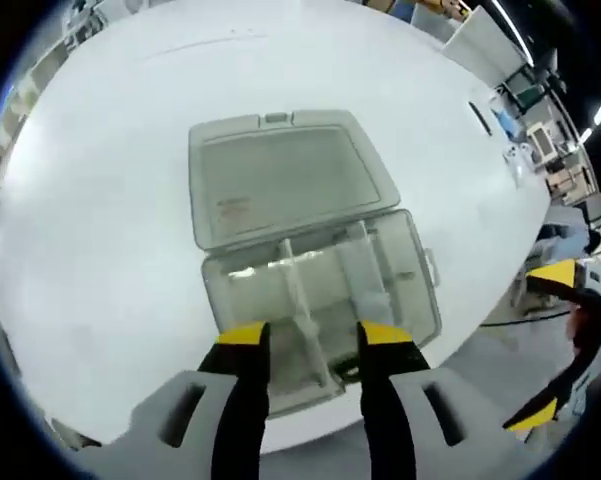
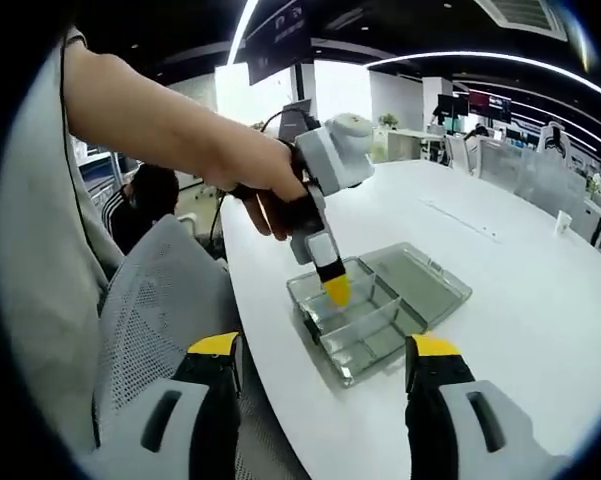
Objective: Insert the divider into the dual guide fixture by aligning both edges with the guide slots and pushing it downward to the bottom, including one-sided entry, uneven engagement, binding, and posture correction.
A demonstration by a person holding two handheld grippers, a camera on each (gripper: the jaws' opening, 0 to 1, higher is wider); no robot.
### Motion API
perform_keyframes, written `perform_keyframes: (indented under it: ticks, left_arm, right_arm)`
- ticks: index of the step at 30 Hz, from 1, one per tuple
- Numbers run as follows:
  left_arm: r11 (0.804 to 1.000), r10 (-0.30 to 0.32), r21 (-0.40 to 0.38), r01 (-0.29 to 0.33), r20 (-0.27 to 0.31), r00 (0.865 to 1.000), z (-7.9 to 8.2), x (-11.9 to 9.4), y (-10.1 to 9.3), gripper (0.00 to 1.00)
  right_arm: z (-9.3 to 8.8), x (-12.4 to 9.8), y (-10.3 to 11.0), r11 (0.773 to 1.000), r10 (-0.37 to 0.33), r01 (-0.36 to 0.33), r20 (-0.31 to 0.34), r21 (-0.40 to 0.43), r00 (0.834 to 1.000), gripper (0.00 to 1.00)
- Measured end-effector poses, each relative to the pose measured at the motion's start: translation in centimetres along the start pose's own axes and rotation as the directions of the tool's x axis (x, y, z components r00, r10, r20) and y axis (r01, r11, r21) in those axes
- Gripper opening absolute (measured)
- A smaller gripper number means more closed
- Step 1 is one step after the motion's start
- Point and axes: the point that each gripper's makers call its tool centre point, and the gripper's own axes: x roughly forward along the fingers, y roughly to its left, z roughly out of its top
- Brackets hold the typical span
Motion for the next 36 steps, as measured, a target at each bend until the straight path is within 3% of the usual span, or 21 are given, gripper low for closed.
perform_keyframes:
  ticks: [4, 8, 12, 18, 33, 36]
  left_arm:
    - [0.999, -0.029, -0.015, 0.030, 0.059, 0.998, 0.1, -0.7, -0.1, 0.40]
    - [0.997, -0.069, -0.027, 0.072, 0.114, 0.991, 0.1, -1.3, -0.5, 0.39]
    - [0.992, -0.108, -0.043, 0.118, 0.190, 0.976, 0.3, -2.1, -0.7, 0.39]
    - [0.985, -0.153, -0.044, 0.169, 0.253, 0.955, 0.0, -3.3, -1.5, 0.39]
    - [0.972, -0.223, 0.002, 0.236, 0.336, 0.915, -0.7, -5.0, -2.6, 0.46]
    - [0.966, -0.247, 0.015, 0.259, 0.358, 0.900, -0.5, -5.4, -3.1, 0.47]
  right_arm:
    - [-0.1, -0.2, 0.0, 1.000, -0.001, 0.001, -0.005, 0.002, 1.000, 0.64]
    - [-0.5, -0.6, 0.0, 1.000, -0.002, 0.002, -0.016, 0.008, 1.000, 0.65]
    - [-0.7, -0.7, 0.1, 1.000, -0.003, 0.003, -0.023, 0.013, 1.000, 0.65]
    - [-0.7, -0.8, 0.4, 1.000, -0.003, 0.003, -0.033, 0.011, 0.999, 0.65]
    - [-0.7, -0.9, 0.6, 1.000, -0.005, 0.006, -0.042, 0.021, 0.999, 0.66]
    - [-0.7, -1.0, 0.6, 1.000, -0.006, 0.007, -0.043, 0.025, 0.999, 0.66]
